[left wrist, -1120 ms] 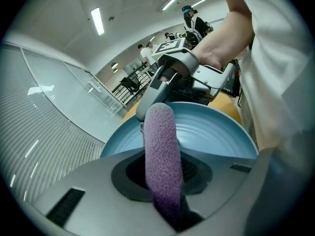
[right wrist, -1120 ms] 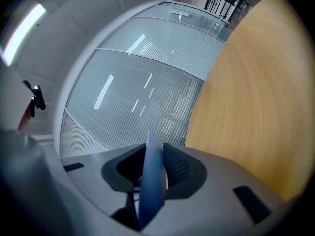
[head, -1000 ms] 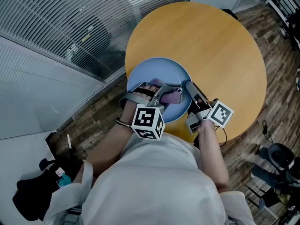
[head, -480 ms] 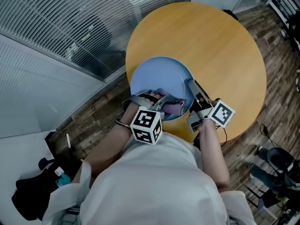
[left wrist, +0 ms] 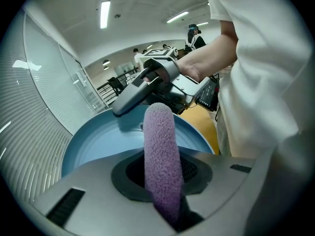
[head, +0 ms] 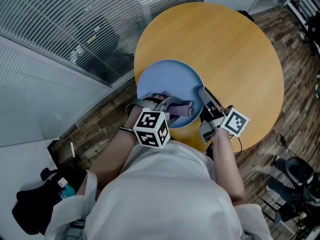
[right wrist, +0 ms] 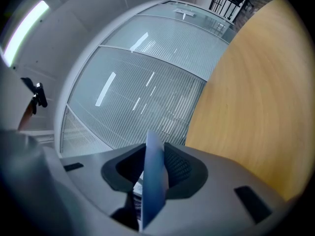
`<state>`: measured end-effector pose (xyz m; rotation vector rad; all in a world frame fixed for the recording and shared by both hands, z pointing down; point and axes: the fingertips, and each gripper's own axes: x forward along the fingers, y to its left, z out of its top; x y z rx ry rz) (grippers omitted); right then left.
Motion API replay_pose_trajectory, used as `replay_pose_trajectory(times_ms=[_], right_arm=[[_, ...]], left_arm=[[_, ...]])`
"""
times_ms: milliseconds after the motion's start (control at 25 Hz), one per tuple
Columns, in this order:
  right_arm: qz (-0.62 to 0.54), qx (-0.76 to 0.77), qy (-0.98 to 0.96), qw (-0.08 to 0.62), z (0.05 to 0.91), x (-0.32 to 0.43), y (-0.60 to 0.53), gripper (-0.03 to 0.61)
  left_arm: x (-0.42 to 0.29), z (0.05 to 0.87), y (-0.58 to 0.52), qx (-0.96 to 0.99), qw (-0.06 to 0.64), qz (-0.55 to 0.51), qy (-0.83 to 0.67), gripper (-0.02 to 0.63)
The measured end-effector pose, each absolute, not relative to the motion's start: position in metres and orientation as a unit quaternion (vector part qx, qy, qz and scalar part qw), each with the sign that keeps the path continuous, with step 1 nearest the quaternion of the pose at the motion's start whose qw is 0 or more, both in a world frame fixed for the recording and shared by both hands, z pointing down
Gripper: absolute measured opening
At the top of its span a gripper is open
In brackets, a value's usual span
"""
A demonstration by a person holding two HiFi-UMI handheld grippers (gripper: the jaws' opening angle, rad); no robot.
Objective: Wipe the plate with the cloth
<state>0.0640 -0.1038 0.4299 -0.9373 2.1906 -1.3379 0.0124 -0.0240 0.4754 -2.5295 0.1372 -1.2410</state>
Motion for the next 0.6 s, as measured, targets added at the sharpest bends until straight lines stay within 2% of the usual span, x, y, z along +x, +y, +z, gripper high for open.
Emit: replay_pose_trajectory(times_ms=[600], right_arm=[[-0.496,-0.315,0.783,0.201,0.432,0.058,-0.102,0.115]], left_arm=[[-0.006,0.456,-0.089,-0.868,0.173,-0.439,0.156,0.083]])
